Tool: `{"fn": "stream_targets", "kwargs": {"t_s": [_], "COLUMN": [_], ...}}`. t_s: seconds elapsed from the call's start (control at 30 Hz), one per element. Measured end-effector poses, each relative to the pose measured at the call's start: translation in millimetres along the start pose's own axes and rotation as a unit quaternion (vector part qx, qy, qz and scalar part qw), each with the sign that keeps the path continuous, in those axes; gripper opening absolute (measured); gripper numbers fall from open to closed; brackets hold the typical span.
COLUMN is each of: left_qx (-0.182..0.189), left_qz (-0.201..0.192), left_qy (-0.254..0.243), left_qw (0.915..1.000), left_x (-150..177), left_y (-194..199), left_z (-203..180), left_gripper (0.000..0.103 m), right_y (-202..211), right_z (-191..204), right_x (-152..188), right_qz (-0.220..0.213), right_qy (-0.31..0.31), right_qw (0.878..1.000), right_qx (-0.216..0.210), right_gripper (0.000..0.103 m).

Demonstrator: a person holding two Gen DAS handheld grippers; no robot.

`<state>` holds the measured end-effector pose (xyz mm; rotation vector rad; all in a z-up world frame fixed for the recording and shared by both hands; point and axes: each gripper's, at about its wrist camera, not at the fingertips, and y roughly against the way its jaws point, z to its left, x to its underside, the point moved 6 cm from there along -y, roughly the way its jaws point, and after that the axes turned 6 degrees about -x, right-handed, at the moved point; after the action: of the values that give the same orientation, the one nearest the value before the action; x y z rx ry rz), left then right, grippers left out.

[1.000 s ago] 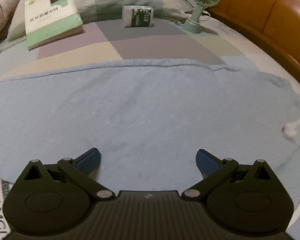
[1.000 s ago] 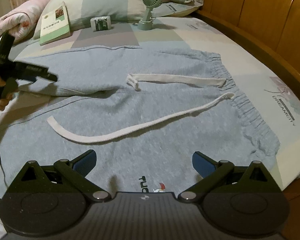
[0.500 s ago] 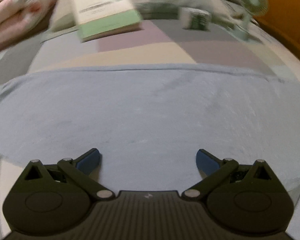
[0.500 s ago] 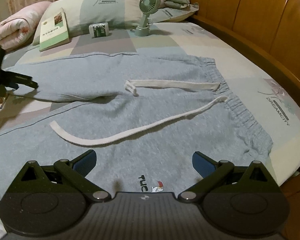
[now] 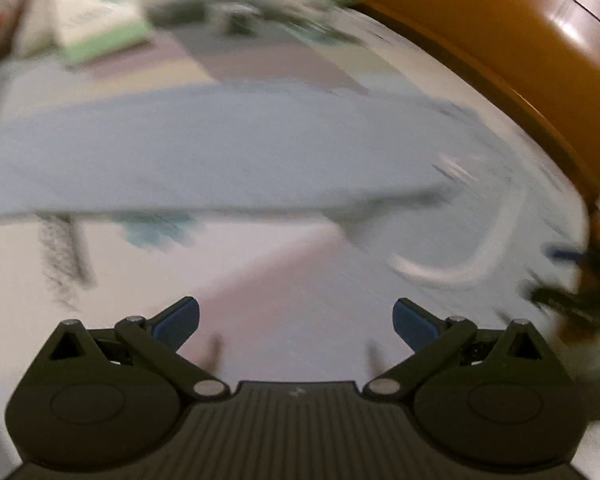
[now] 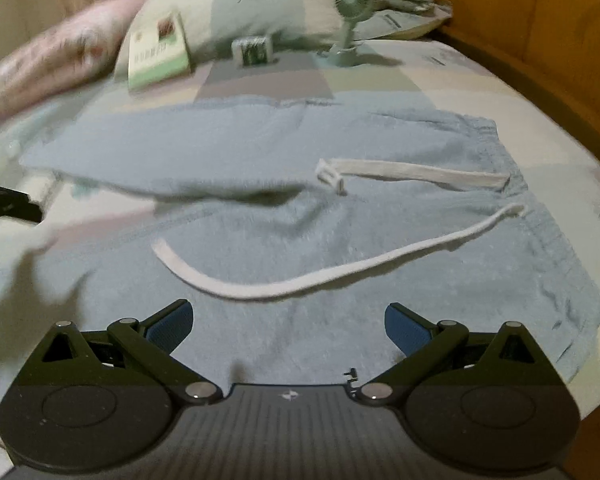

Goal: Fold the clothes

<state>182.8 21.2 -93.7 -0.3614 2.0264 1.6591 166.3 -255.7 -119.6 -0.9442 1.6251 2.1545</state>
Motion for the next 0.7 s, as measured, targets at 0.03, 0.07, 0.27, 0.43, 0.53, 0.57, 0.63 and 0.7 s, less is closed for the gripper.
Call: {"fn": "stream_targets", "kwargs": {"t_s": [0.03, 0.07, 0.27, 0.43, 0.53, 0.57, 0.63, 0.7], "left_qx": [0.010, 0.018, 0.059, 0.008, -0.030, -0.029, -0.020, -0.019], "left_qz": [0.007, 0.011, 0.025, -0.007, -0.005, -0.007, -0.013, -0.024], "left_qy": [-0.009, -0.017, -0.023, -0.017, 0.010, 0.019, 0.026, 0.010], "left_qw": [0.9999, 0.9996, 0.9977, 0.9998, 0.9995, 0.9994, 0.9994, 0.9995], "left_x": [10.0, 18.2, 51.9, 39.6, 30.3, 29.3, 29.1, 31.6], "left_y": [-2.9, -5.3, -20.0, -30.2, -33.5, -30.3, -21.5, -12.8], "left_z": [-15.2, -27.7, -70.6, -58.3, -40.7, -37.4, -36.3, -41.4], "left_gripper": [0.102, 0.102, 0.102, 0.102, 0.102, 0.102, 0.102, 0.102], "right_y": [0.5, 1.1, 4.4, 5.9, 5.0, 4.7, 4.1, 3.5], "right_z": [0.6, 1.3, 5.1, 5.8, 3.2, 2.3, 0.5, -1.2], "right_x": [3.7, 7.4, 29.6, 42.0, 41.7, 41.6, 41.3, 41.1], "right_qz": [0.001, 0.003, 0.010, 0.013, 0.011, 0.010, 0.009, 0.007], "right_qy": [0.004, 0.008, 0.032, 0.044, 0.042, 0.041, 0.039, 0.037], "right_qw": [1.000, 1.000, 0.999, 0.998, 0.999, 0.999, 0.999, 0.999], "right_qx": [0.004, 0.007, 0.028, 0.037, 0.032, 0.030, 0.026, 0.023], "right_gripper": [0.103, 0.103, 0.103, 0.103, 0.103, 0.103, 0.103, 0.103]}}
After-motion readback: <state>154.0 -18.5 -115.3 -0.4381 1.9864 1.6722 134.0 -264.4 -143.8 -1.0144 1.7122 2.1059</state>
